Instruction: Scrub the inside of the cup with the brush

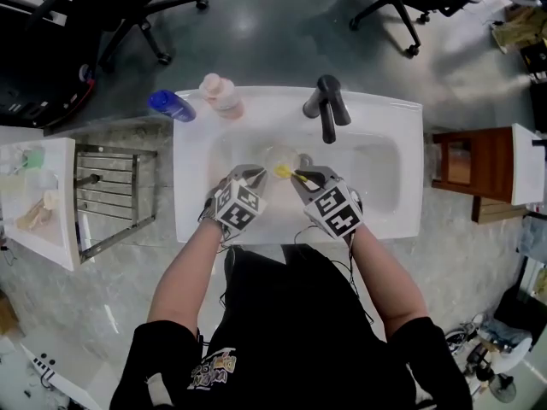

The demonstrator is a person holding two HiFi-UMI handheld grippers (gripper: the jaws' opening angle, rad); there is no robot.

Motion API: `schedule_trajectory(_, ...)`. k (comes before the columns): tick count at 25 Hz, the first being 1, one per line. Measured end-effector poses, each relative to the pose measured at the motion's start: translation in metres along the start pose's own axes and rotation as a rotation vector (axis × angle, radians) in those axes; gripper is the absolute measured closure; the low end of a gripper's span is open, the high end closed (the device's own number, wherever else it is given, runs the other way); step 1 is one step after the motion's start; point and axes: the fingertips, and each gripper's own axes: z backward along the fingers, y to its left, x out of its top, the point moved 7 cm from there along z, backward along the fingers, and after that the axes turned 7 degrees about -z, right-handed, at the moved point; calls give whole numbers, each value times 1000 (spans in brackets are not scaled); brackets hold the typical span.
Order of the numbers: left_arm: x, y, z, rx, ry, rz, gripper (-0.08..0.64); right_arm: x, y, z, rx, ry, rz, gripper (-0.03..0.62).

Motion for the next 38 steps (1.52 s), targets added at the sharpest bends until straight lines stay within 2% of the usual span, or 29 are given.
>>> schedule_trajectory(8, 2, -3, -2, -21, 23, -76, 534, -1, 0, -1, -6, 6, -13, 555)
schedule_trajectory(10, 3, -4, -3, -39, 23, -89, 507, -2, 0, -1, -5, 9, -16, 555)
schedule_trajectory(12, 4, -6, -4, -65, 16, -83, 446, -2, 0, -2, -2, 10, -19, 555)
schedule_trajectory(17, 8, -8, -7, -106, 9, -87, 413, -3, -2, -3, -4, 13, -27, 555)
schedule_trajectory(18, 8, -9, -7, -119, 11, -87, 375, -3, -3, -3, -4, 14, -28, 555)
schedule_trajectory(20, 7, -10, -8, -138, 17, -85, 365, -3, -5, -3, -4, 14, -32, 555)
schedule_trajectory(26, 3, -14, -19, -143, 65, -115, 375, -4, -7, -6, -2, 16, -46, 555)
schedule_trajectory(29, 2, -16, -23, -143, 78, -124, 426, -3, -8, -6, -3, 18, -46, 555)
schedule_trajectory(32, 1, -14, -23, -132, 74, -109, 511, -4, -10, -6, 0, 20, -48, 555)
schedule_trajectory(38, 0, -13, -21, -124, 54, -103, 512, 0, -6, -8, 11, 20, -41, 555)
